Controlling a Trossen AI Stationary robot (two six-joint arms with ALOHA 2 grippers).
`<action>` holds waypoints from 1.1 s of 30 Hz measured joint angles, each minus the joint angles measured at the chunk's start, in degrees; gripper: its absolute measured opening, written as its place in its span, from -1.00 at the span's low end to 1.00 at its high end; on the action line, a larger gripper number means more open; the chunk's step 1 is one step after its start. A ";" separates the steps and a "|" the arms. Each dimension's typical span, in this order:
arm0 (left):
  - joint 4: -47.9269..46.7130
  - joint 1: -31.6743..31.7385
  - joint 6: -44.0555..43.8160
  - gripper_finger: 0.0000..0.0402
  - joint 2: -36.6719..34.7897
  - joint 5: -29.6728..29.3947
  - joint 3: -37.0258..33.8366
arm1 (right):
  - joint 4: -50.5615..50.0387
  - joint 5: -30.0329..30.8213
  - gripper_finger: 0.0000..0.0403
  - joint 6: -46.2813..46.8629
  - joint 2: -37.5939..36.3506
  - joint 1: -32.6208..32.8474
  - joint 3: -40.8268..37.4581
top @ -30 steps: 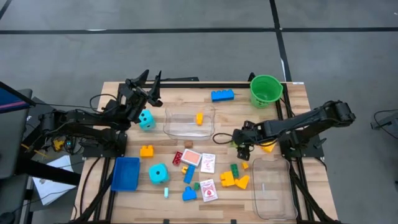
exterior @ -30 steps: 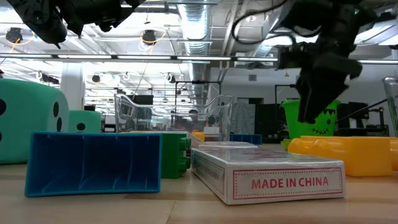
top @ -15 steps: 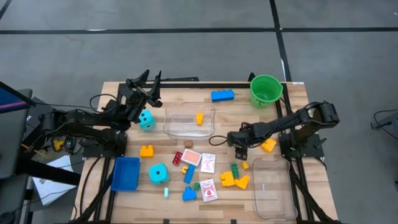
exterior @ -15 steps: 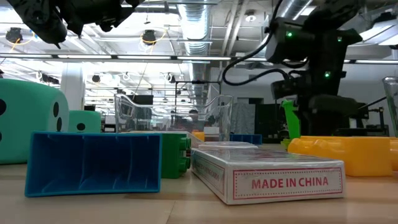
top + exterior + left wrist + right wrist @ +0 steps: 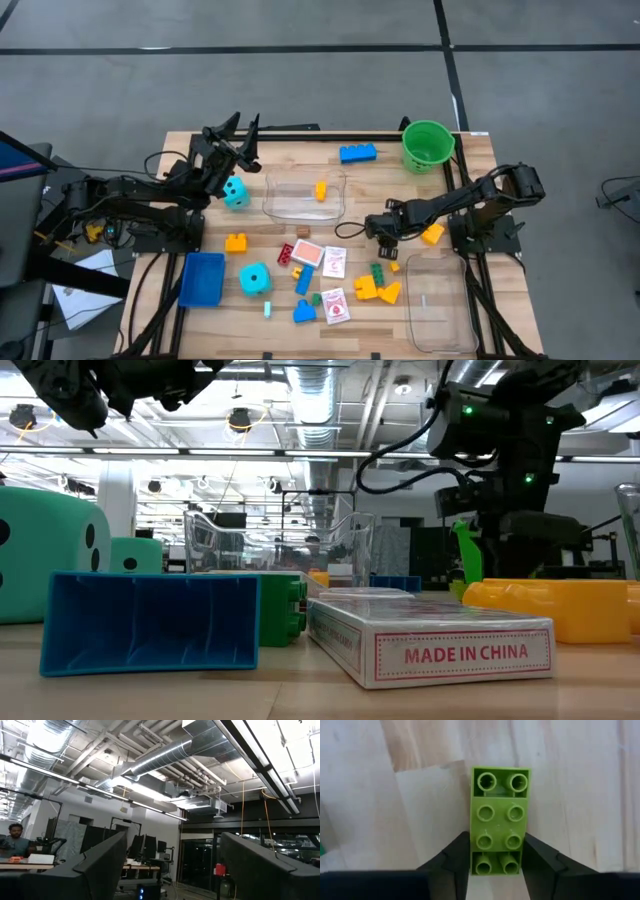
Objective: Pick & Place Toys
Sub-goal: Put the light green game piece into the top transparent bin
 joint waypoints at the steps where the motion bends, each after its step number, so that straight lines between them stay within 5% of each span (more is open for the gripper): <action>1: 0.00 0.00 0.00 0.57 0.00 0.00 0.00 | 0.17 0.04 -0.33 0.52 -0.25 0.16 0.00; 14: 0.00 0.04 -0.02 0.57 0.00 0.02 0.00 | 4.98 5.86 -0.34 3.25 -14.61 3.04 -0.20; 22: 0.04 0.04 -0.17 0.57 0.00 0.03 0.00 | 23.80 10.03 -0.34 -12.86 -22.30 2.17 -0.11; 33: 0.02 0.04 -0.17 0.57 0.00 0.02 0.00 | 44.42 -0.10 -0.34 -24.18 -16.86 -9.67 -0.07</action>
